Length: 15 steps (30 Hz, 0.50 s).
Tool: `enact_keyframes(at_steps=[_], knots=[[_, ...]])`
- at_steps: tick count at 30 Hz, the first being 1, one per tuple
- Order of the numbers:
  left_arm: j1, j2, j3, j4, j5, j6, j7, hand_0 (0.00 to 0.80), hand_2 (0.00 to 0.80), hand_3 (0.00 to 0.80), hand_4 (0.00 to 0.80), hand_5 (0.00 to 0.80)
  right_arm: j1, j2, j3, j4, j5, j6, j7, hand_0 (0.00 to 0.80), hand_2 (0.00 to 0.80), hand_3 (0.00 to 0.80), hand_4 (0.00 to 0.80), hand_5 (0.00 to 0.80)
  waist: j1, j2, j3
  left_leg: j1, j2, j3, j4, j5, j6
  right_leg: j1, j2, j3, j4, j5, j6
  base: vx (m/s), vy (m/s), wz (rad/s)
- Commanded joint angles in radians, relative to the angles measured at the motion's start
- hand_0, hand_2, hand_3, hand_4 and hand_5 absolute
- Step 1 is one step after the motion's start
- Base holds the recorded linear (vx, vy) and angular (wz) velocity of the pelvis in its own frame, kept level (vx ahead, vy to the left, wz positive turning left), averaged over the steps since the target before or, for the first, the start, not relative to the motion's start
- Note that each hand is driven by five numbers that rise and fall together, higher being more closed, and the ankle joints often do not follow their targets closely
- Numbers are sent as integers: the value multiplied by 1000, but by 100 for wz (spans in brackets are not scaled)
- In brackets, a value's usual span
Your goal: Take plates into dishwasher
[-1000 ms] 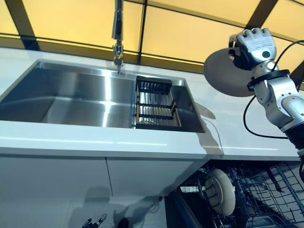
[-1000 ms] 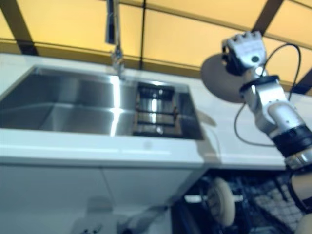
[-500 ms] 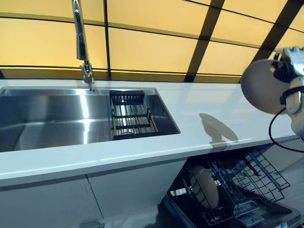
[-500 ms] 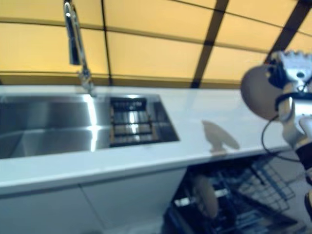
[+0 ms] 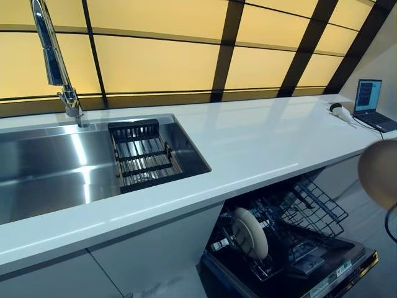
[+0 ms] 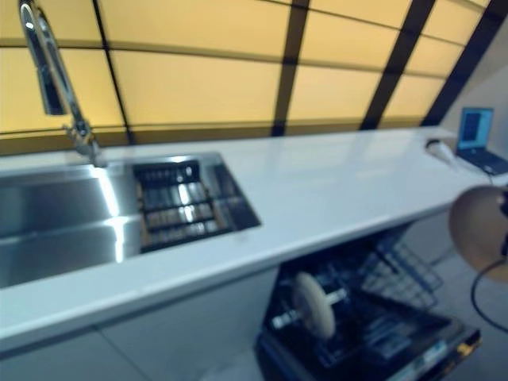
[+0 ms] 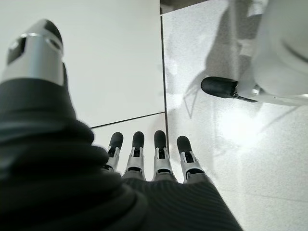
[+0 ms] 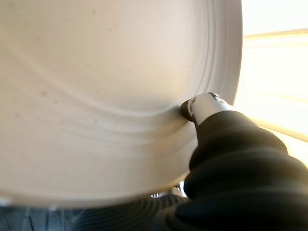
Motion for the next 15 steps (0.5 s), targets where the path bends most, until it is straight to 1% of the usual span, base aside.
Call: enact_keyframes(at_steps=[1,2,6,7,9,12,15], knots=[[-58,0,4,42,48,-11,-2,0,0,0,0,0,-37,3,-78,14,64,-45,-48,800,800,800,800,800,33,20,-3,108,22,23,5,-135,-3,-73,-5,12,37,85,64,-13,-22,-7],[-58,1,3,41,48,-10,-2,0,0,0,0,0,-32,3,-82,12,64,-46,-48,800,800,800,800,800,34,19,-3,108,22,23,5,-135,-3,-73,-5,12,38,85,64,-18,-28,-5],[-58,-2,10,35,56,-6,3,0,0,0,0,0,24,78,-99,15,120,-68,2,800,800,800,800,800,30,24,5,107,25,26,5,-132,-2,-77,-5,16,37,89,63,-6,-27,-8],[-59,-5,11,34,61,-3,5,0,0,0,0,0,28,112,-92,11,148,-65,26,800,800,800,800,800,31,27,9,107,26,26,5,-131,-2,-78,-6,17,38,90,62,2,-25,-10],[-60,-7,11,31,65,-3,6,0,0,0,0,0,27,131,-86,10,168,-62,42,800,800,800,800,800,30,28,11,108,26,26,6,-131,-3,-78,-6,18,38,89,61,-3,-23,-6],[-66,-11,11,31,70,-8,1,0,0,0,0,0,12,179,-70,4,218,-60,95,800,800,800,800,800,31,34,18,106,27,24,6,-129,-3,-79,-6,21,35,90,58,-4,-23,0],[-65,-13,9,24,70,-9,-12,0,0,0,0,0,-14,213,-54,-8,250,-46,116,800,800,800,800,800,35,39,25,104,26,21,5,-127,-5,-78,-8,19,31,92,56,-6,-40,0]])
